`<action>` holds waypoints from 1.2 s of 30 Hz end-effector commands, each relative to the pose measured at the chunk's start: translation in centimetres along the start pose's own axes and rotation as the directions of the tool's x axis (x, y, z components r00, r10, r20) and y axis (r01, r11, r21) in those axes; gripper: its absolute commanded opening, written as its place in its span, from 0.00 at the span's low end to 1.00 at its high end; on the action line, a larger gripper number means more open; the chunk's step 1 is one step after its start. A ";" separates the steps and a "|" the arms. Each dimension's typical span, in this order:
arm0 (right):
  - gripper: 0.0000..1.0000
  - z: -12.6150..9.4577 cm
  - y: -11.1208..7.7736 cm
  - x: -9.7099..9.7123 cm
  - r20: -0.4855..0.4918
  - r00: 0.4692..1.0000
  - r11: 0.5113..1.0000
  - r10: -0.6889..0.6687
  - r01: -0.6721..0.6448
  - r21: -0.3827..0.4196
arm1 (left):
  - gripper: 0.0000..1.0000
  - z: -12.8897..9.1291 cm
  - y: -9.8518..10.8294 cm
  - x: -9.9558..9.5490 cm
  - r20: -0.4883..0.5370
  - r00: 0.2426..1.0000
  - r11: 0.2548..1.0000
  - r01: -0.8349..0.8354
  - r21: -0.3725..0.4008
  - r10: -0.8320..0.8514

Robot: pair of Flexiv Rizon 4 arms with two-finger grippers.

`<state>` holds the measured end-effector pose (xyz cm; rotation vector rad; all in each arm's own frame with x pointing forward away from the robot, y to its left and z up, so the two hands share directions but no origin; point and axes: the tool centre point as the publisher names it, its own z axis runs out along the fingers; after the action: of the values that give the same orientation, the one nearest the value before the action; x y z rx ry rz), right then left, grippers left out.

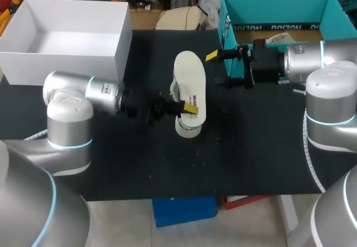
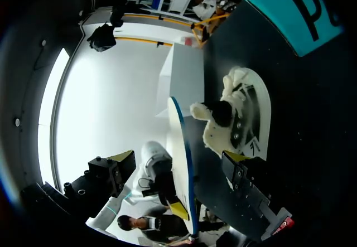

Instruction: Take the shoe out of the shoebox, open the shoe tongue, remove and reinsert the insole, then place the shoe into the shoebox

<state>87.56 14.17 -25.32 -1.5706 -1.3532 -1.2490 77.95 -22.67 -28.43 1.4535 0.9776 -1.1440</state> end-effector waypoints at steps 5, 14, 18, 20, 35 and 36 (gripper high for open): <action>1.00 0.6 0.3 0.1 -0.075 0.996 0.996 -0.057 0.062 0.070 | 0.00 0.0 0.2 0.0 -0.002 1.000 1.000 0.000 0.015 0.000; 1.00 1.3 -0.3 0.2 -0.180 0.977 0.972 -0.114 0.148 0.184 | 0.00 0.0 0.2 0.0 -0.002 1.000 1.000 0.000 0.015 0.000; 0.78 2.0 -0.7 0.0 -0.209 0.971 0.962 -0.115 0.162 0.221 | 0.00 0.0 0.2 0.0 -0.002 1.000 1.000 0.000 0.015 0.000; 0.65 2.4 -1.1 -0.1 -0.224 0.968 0.957 -0.110 0.164 0.240 | 0.00 0.0 0.2 0.0 -0.002 1.000 1.000 0.000 0.015 0.000; 0.45 4.1 -2.8 -0.9 -0.242 0.967 0.943 -0.084 0.156 0.295 | 0.00 0.0 0.2 0.0 -0.002 1.000 1.000 0.000 0.015 0.000; 0.43 4.1 -2.8 -1.0 -0.242 0.967 0.942 -0.085 0.156 0.296 | 0.00 0.0 0.2 0.0 -0.002 1.000 1.000 0.000 0.015 0.000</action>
<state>85.62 18.06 -27.43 -1.1087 -1.4346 -1.1786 78.16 -22.63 -28.37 1.4637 0.9731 -1.1530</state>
